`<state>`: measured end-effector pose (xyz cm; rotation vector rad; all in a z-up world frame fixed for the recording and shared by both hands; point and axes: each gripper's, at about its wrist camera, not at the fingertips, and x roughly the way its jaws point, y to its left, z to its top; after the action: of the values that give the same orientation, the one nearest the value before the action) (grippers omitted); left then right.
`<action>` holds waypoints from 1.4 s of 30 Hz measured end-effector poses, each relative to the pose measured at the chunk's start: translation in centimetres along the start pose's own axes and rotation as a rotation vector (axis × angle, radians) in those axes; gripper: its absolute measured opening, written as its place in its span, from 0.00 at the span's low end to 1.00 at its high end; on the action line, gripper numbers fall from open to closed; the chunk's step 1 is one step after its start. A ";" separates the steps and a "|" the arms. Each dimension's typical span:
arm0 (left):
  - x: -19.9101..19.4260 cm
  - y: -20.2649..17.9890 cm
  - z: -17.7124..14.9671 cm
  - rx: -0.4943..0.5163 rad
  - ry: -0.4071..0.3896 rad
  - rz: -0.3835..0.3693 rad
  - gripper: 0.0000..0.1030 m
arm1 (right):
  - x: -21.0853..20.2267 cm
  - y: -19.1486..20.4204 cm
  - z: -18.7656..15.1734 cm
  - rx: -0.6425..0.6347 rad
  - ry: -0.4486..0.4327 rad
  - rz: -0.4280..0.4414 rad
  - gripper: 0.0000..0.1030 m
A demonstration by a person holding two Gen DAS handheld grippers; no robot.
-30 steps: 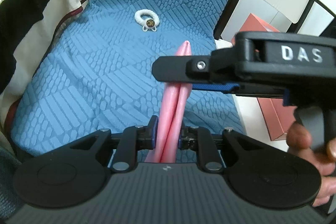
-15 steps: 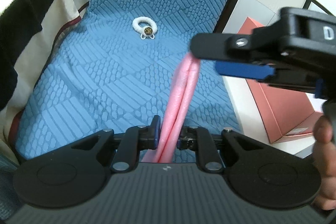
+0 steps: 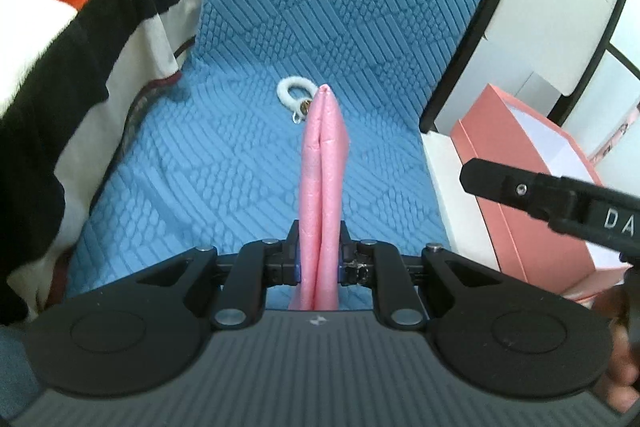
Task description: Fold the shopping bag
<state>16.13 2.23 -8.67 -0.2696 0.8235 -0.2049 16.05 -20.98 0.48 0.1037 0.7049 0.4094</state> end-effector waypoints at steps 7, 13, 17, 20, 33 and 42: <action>1.0 0.9 1.4 0.000 0.007 -0.003 0.17 | 2.3 -0.5 0.8 0.027 0.015 -0.049 0.92; 2.0 1.7 2.5 0.002 0.010 0.018 0.17 | 4.8 -0.4 1.7 0.013 0.047 -0.043 0.92; 2.9 2.6 3.6 -0.007 0.014 0.033 0.17 | 6.5 -0.6 2.6 0.010 0.059 -0.041 0.92; 3.9 3.2 4.5 -0.014 0.021 0.039 0.17 | 7.9 -1.0 3.1 0.005 0.071 -0.046 0.92; 7.4 6.1 5.9 -0.079 0.071 0.041 0.17 | 17.3 -3.6 5.7 0.076 0.171 -0.019 0.81; 8.6 6.6 5.7 -0.100 0.104 0.032 0.17 | 24.2 -3.7 6.3 0.095 0.213 0.001 0.52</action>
<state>26.53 6.89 -12.99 -0.3415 0.9416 -0.1487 37.98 -14.47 -10.33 0.1515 0.9347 0.3917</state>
